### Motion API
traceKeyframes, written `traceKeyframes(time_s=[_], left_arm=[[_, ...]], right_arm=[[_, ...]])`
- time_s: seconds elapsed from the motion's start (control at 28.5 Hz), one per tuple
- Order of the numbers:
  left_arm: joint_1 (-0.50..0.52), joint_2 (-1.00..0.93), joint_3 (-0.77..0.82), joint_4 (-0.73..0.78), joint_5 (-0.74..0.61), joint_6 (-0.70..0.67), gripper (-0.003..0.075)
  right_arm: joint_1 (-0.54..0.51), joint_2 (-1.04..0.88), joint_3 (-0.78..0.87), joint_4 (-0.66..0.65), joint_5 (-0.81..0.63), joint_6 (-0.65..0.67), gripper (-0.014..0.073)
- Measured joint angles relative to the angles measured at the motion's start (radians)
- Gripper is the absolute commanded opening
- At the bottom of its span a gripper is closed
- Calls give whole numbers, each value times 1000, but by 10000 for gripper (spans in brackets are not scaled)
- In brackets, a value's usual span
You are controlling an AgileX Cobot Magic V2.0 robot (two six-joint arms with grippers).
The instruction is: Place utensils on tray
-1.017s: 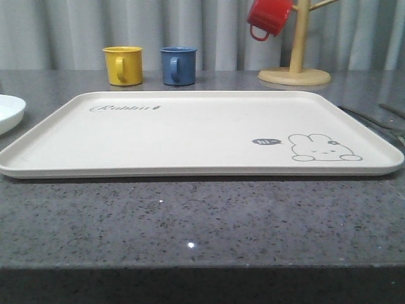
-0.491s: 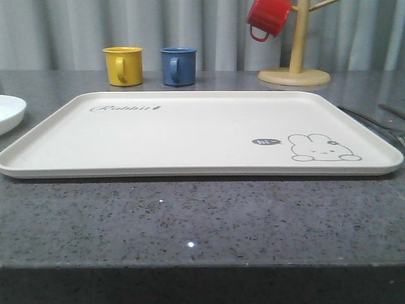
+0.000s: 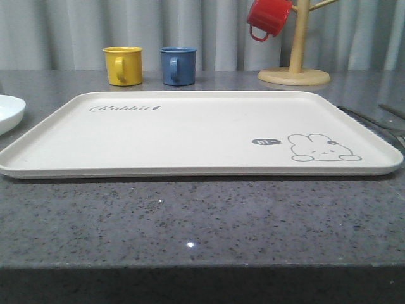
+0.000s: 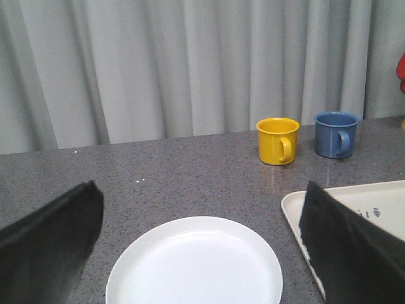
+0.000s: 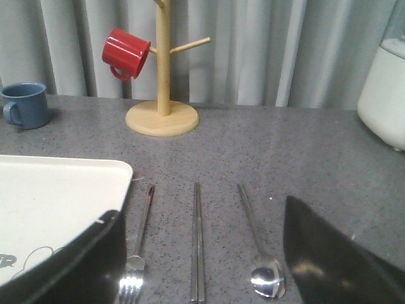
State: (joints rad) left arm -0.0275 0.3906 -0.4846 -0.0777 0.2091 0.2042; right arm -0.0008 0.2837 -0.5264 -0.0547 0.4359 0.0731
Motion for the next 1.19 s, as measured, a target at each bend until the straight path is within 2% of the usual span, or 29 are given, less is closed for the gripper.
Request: traceKeyframes(time_s=[0.18,0.35,0.56,0.84,1.19], left_arm=[[0,74,-14,-5,43,0,619],[-15,217,-85,-10,164,12,619],[-78,451,-222,-5,324,86,610],[-142,746,-420,50,536,107,523],[-148,1055,-630,60,760,110,394]], right_arm=[[0,0,0,2,0,0,550],[0,0,0,2,0,0,550],[0,0,0,2,0,0,550],[0,0,0,2,0,0,550],[0,0,0,2,0,0,550]])
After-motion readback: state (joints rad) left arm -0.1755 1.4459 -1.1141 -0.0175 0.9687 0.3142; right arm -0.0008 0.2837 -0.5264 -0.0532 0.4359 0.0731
